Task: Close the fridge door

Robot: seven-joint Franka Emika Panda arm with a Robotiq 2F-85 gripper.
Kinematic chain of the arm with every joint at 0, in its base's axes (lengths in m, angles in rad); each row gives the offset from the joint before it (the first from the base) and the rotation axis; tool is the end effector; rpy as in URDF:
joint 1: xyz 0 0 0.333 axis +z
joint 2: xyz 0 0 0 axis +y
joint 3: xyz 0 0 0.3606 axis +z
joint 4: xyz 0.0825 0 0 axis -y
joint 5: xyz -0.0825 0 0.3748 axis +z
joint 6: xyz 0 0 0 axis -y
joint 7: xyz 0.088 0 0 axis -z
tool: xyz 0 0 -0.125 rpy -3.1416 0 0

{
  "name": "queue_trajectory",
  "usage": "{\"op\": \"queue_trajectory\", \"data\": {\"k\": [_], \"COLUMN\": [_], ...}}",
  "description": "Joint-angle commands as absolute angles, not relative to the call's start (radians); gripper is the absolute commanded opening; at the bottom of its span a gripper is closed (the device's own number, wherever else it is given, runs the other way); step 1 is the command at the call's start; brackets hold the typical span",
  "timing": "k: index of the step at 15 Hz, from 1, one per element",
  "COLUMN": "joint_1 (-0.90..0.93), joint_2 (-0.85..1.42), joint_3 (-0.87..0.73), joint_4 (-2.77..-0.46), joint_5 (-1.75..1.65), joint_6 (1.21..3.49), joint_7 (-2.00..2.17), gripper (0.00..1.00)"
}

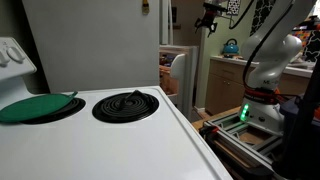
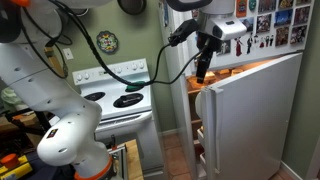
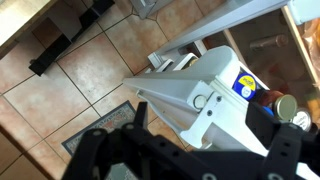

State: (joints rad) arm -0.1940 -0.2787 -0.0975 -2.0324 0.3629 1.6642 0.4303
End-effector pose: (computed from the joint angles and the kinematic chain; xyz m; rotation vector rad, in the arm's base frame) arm 0.4334 -0.0924 0.5909 -2.5573 1.0330 0.1646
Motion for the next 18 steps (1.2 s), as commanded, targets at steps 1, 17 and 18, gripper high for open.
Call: {"op": "queue_trajectory", "data": {"k": [1,17,18], "joint_1": [-0.183,-0.185,-0.186], "joint_2": [-0.178,0.004,0.019], "joint_3": [-0.142,-0.161,-0.163], "joint_4": [-1.959,-1.877,-1.871], "joint_5": [0.436,0.501,0.511], "joint_6": [1.635,1.585,1.578], "joint_7": [0.372,0.352,0.353], "gripper": [1.0,1.0,1.0]}}
